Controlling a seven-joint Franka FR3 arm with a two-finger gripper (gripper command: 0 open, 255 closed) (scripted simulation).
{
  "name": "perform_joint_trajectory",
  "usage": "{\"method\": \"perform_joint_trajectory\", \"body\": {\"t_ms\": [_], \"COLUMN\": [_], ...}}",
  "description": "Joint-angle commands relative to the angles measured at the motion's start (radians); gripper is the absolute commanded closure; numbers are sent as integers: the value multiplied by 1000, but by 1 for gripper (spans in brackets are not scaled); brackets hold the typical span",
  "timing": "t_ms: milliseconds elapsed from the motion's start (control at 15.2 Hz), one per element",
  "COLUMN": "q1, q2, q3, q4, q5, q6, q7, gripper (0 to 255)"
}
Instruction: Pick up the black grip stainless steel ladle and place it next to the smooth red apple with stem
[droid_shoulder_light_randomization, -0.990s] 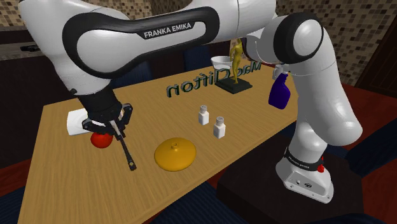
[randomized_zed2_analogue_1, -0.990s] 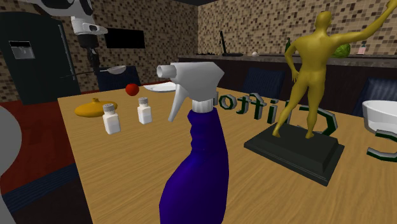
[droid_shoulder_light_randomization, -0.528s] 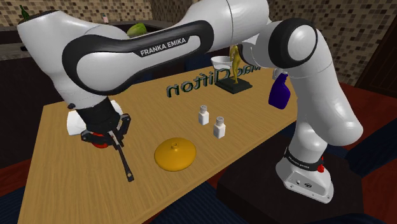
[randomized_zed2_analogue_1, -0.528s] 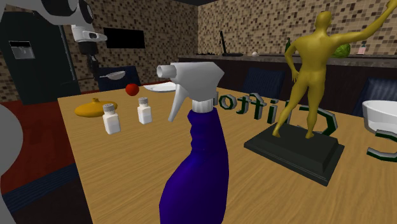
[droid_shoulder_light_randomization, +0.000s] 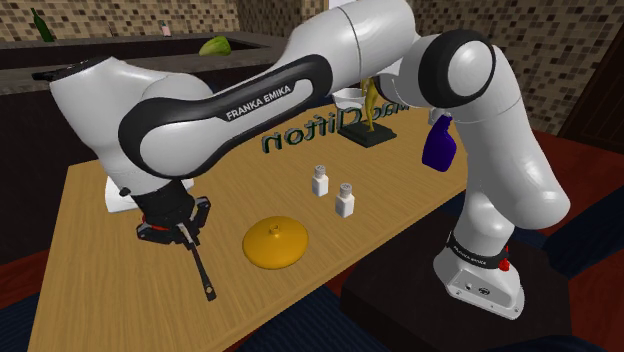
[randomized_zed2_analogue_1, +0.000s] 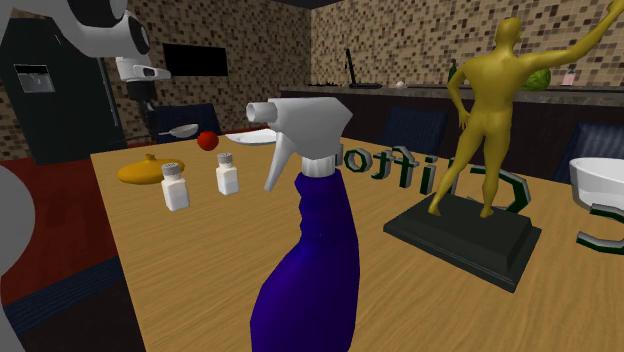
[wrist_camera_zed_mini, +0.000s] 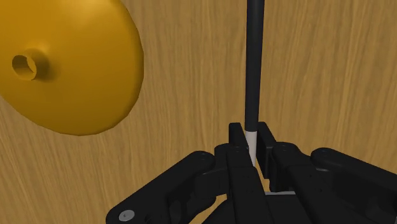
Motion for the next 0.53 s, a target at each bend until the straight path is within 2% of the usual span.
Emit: {"method": "perform_joint_trajectory", "body": {"t_ms": [0, 462], "q1": [-2, -6], "q2": [8, 32], "q3": [-2, -9], "q4": [-14, -72], "q5": [-4, -16], "q6": [22, 101], "q7": [2, 15], "gripper": [255, 255]}}
